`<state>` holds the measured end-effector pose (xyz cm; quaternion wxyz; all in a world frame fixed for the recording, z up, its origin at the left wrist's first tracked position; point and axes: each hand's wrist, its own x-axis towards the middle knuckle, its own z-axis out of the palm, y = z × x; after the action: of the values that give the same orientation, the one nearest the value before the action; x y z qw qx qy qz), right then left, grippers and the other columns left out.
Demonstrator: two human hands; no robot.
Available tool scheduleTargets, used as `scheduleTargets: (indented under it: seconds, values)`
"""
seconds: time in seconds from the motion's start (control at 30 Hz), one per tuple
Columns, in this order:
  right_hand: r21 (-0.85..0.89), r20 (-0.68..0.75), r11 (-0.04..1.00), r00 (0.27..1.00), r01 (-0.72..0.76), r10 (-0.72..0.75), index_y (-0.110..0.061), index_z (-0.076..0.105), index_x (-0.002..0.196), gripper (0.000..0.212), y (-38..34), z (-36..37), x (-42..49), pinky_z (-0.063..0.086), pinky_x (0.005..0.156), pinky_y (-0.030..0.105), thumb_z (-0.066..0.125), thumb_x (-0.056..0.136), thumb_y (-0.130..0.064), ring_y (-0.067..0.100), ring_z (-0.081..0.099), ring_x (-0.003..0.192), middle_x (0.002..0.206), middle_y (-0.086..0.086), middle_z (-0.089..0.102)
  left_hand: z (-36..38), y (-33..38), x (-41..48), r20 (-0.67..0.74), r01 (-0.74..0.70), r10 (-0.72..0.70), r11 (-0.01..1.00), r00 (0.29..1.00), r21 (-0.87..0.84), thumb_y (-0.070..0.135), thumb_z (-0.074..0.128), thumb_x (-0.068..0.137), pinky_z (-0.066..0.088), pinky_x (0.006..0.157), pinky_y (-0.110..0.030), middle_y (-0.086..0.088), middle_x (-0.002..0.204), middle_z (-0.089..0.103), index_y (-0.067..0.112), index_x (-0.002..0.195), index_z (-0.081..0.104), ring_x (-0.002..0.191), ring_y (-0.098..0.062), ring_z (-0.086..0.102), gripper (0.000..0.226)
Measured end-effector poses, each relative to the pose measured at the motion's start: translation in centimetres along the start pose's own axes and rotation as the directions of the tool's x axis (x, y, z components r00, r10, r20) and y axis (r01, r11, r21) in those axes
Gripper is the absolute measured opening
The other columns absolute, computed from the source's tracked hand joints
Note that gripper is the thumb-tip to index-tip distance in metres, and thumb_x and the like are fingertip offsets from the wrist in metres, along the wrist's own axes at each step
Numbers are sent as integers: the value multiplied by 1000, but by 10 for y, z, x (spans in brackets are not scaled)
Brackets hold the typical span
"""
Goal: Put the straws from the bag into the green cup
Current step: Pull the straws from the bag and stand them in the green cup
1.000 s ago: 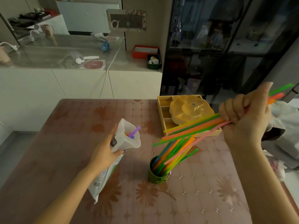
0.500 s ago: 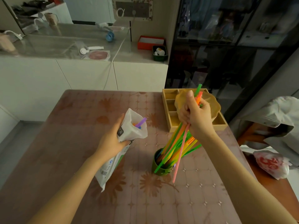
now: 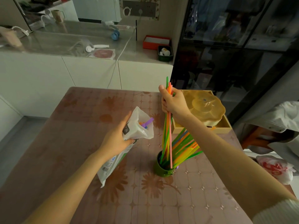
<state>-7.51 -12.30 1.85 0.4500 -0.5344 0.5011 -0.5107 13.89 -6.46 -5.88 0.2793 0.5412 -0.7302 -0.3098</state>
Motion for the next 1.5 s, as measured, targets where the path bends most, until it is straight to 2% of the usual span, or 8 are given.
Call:
scheduleTargets:
  seconds: [0.23, 0.63, 0.9, 1.03, 1.13, 1.27, 1.4, 1.5]
  values:
    - [35, -93, 987, 984, 157, -154, -33, 45, 53, 39, 17, -2, -38, 36, 40, 23, 55, 88, -47, 11, 38, 40, 48, -7, 41, 6, -5, -2, -3, 31, -31, 999, 1000, -39, 20, 77, 73, 49, 71, -23, 15, 119, 55, 41, 143, 10, 93, -8, 58, 99]
    - [99, -283, 942, 916, 322, -283, 3, 40, 57, 45, 11, -23, -133, 33, 39, 32, 49, 88, -28, 30, 35, 39, 47, 20, 33, 21, -2, -2, 30, 54, -51, 994, 998, -97, 21, 76, 72, 49, 70, -22, 14, 115, 59, 38, 141, 18, 95, -9, 61, 92]
    - [40, -214, 998, 976, 42, -33, 11, 49, 61, 60, 39, -12, -113, 46, 51, 25, 57, 86, -43, 15, 53, 47, 48, 0, 56, 20, 2, 1, 27, 18, -17, 998, 999, -55, 21, 76, 73, 47, 67, -20, 9, 115, 59, 37, 143, 12, 88, -9, 60, 96]
    - [5, -155, 990, 978, -141, 140, -17, 65, 79, 11, 44, -14, -106, 50, 65, 21, 72, 81, -25, 11, 66, 70, 77, 6, 68, 18, 3, 1, 19, -27, 27, 1000, 999, 1, 19, 77, 72, 48, 64, -22, 4, 112, 63, 40, 142, 10, 85, -13, 62, 98]
    - [84, -192, 996, 980, -43, 58, -30, 64, 82, 18, 27, -27, -102, 51, 62, 15, 75, 77, -17, 11, 68, 77, 83, 1, 73, 17, 4, 2, 34, -52, 50, 996, 998, 67, 17, 76, 73, 53, 64, -32, 0, 112, 64, 36, 144, 10, 82, -17, 63, 99]
    - [-365, -203, 930, 978, -27, -51, -28, 65, 84, 6, 11, -37, -100, 47, 64, 18, 65, 86, -22, 7, 63, 77, 78, -13, 67, 17, 7, 4, 49, -100, 96, 991, 994, 84, 16, 76, 72, 52, 65, -33, -1, 116, 63, 33, 144, 9, 83, -18, 63, 100]
    - [-870, 14, 490, 996, 54, -84, -13, 63, 116, 25, 7, -41, -104, 46, 85, 31, 56, 92, -19, 23, 60, 104, 114, 5, 67, 12, 17, 8, 51, -147, 146, 989, 988, 20, 17, 77, 72, 55, 72, -33, 4, 120, 58, 39, 142, 9, 91, -13, 61, 101]
    - [-744, -128, 653, 930, 140, -345, -18, 49, 132, 40, -5, -42, -112, 43, 99, 35, 55, 93, -25, 9, 49, 120, 129, -7, 57, 5, 30, 9, 1, -214, 214, 977, 977, -11, 23, 80, 68, 45, 72, -10, 15, 111, 52, 57, 134, 5, 98, 2, 52, 105]
